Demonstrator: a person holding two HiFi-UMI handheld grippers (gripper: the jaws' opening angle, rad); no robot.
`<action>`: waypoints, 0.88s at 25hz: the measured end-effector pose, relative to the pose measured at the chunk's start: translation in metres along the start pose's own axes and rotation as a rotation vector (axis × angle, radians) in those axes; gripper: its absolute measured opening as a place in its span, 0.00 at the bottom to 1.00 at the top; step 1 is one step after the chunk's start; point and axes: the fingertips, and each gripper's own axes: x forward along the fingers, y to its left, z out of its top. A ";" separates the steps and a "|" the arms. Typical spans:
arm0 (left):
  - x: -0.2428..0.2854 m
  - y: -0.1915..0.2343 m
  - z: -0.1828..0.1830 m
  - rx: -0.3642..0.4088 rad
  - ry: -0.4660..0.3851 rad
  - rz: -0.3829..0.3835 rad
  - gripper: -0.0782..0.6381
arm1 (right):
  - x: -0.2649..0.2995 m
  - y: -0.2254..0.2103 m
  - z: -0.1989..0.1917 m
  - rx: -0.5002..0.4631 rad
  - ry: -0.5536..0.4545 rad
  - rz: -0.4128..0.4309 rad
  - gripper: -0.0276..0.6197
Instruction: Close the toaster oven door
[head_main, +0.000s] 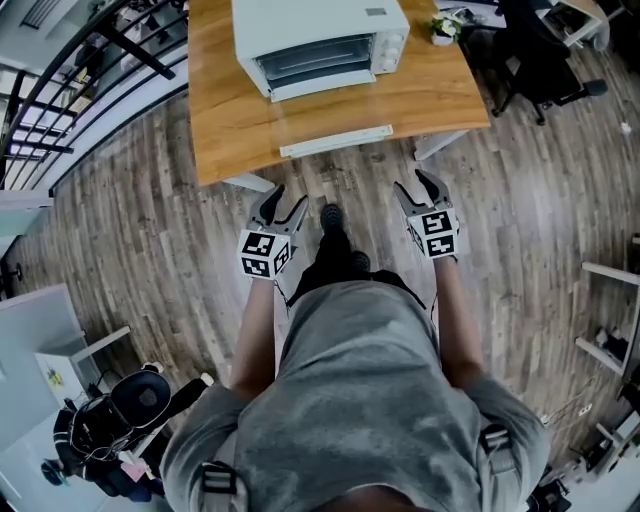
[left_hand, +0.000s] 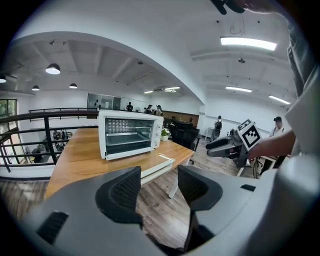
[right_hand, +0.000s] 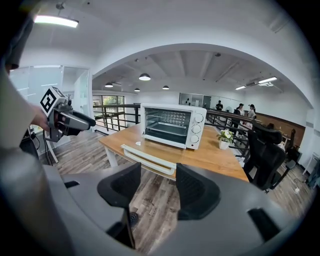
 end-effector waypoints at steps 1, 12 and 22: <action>0.003 0.005 -0.001 -0.005 0.005 -0.002 0.43 | 0.006 0.001 0.002 0.001 0.005 0.003 0.40; 0.050 0.077 -0.018 -0.048 0.064 -0.030 0.43 | 0.073 -0.017 0.013 -0.020 0.087 -0.004 0.40; 0.077 0.119 -0.030 -0.071 0.119 -0.044 0.43 | 0.115 -0.051 0.012 0.005 0.144 -0.042 0.40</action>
